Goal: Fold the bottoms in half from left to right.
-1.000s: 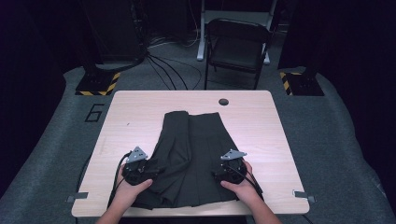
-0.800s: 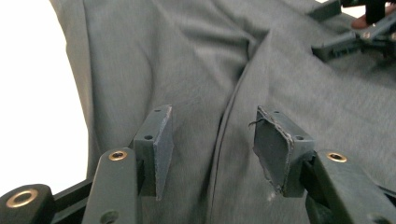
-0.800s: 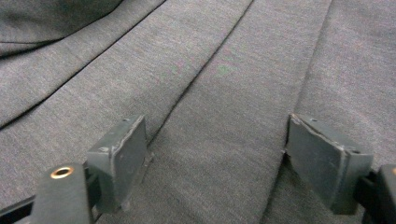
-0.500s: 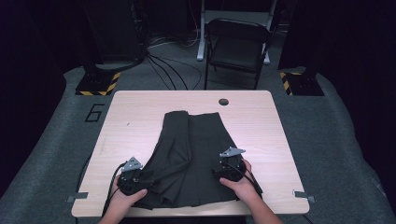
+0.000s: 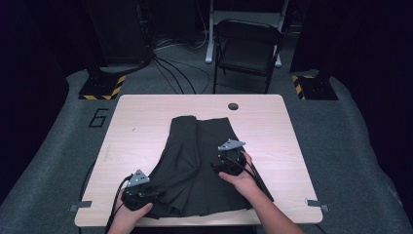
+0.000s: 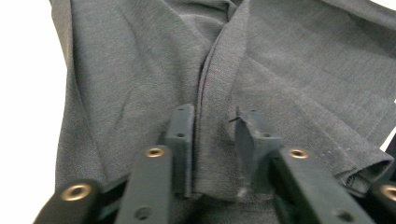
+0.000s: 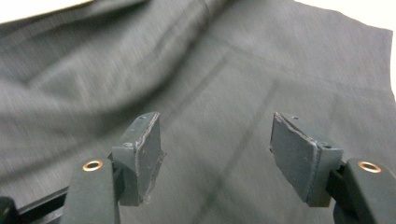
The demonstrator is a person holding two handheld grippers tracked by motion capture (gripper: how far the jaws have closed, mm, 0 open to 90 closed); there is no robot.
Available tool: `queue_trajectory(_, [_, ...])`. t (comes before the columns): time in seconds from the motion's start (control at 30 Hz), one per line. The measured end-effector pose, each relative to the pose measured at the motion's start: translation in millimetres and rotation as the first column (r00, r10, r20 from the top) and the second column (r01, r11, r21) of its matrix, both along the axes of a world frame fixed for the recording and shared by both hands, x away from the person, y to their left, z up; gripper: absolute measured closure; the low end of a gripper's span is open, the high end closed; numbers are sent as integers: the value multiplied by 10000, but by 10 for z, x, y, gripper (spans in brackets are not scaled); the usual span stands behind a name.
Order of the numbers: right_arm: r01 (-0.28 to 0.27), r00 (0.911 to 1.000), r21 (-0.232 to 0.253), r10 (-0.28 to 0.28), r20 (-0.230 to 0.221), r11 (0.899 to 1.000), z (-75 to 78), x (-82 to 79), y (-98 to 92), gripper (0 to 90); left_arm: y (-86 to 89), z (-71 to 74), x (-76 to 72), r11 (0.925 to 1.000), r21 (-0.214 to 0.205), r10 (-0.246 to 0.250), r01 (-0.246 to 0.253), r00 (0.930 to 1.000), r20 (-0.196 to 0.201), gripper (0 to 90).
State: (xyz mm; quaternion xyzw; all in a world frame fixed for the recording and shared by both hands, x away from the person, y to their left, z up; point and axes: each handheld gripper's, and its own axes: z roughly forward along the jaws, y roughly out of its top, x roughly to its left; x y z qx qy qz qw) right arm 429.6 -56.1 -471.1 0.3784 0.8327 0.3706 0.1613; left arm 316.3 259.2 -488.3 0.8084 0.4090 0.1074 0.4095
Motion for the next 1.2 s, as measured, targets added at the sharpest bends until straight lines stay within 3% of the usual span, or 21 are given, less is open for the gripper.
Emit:
queue_trajectory(0.2, [-272, 9994, 75, 271, 209, 9996, 149, 212, 255, 359, -41, 45, -62, 9990, -112, -435, 435, 9991, 8, 840])
queue_trajectory(0.37, [-40, 9999, 263, 44, -145, 9996, 180, 385, 424, 371, -63, 69, -94, 9978, -405, -528, 530, 9986, 72, 853])
queue_trajectory(0.47, [-152, 9998, 283, 156, -116, 9995, 176, 488, 482, 382, -84, 76, -104, 9973, -358, -636, 644, 9976, 256, 854])
queue_trajectory(0.67, [-114, 9992, 382, 129, -368, 9992, 93, 678, 646, 385, -115, 78, -116, 9961, -254, -836, 844, 9961, 284, 855])
queue_trajectory(0.83, [-108, 9977, 210, 122, -673, 9997, -18, 779, 796, 376, -134, 74, -135, 9957, -494, -773, 786, 9966, 285, 856])
queue_trajectory(0.93, [-150, 9977, 94, 156, -666, 9998, -70, 823, 814, 375, -132, 81, -135, 9950, -459, -866, 882, 9956, 350, 856])
queue_trajectory(1.2, [-50, 9921, 211, 76, -1250, 9998, -200, 916, 788, 387, -162, 85, -161, 9937, -435, -1010, 1029, 9940, 426, 856])
